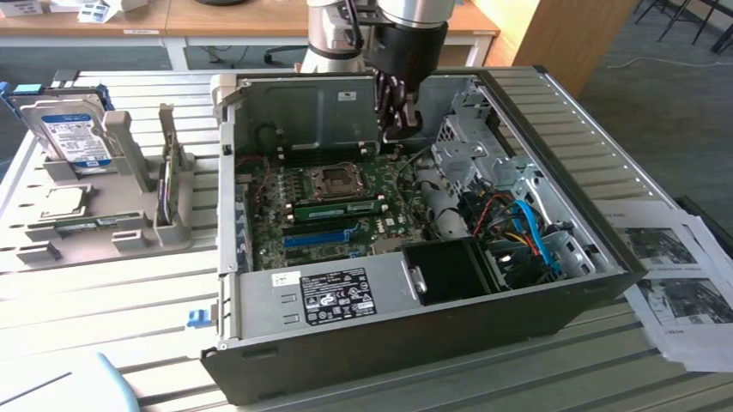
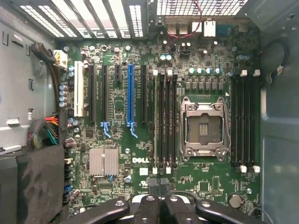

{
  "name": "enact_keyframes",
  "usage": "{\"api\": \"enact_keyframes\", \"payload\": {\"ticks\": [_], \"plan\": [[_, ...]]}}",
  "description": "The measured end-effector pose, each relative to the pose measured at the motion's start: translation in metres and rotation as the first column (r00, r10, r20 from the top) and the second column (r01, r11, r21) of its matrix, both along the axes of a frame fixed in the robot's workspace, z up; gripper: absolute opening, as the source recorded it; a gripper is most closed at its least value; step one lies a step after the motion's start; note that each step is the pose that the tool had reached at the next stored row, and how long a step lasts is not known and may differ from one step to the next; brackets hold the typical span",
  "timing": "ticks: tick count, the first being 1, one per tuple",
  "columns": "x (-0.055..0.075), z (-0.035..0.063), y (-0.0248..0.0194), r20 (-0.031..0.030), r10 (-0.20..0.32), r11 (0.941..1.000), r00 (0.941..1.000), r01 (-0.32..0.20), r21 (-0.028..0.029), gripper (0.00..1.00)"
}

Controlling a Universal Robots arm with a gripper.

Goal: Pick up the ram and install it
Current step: 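Press down the ram until it locks into place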

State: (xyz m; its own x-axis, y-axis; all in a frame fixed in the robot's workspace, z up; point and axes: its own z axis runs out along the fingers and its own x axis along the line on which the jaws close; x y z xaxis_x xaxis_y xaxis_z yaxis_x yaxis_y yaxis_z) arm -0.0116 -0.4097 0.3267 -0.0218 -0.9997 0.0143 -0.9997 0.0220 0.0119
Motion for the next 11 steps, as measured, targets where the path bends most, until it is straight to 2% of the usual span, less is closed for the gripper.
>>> {"api": "enact_keyframes", "payload": {"ticks": [11], "plan": [[0.000, -0.0160, 0.0000, 0.0000, 0.000, 1.0000, 1.0000, 0.000, 0.0000, 0.09]]}}
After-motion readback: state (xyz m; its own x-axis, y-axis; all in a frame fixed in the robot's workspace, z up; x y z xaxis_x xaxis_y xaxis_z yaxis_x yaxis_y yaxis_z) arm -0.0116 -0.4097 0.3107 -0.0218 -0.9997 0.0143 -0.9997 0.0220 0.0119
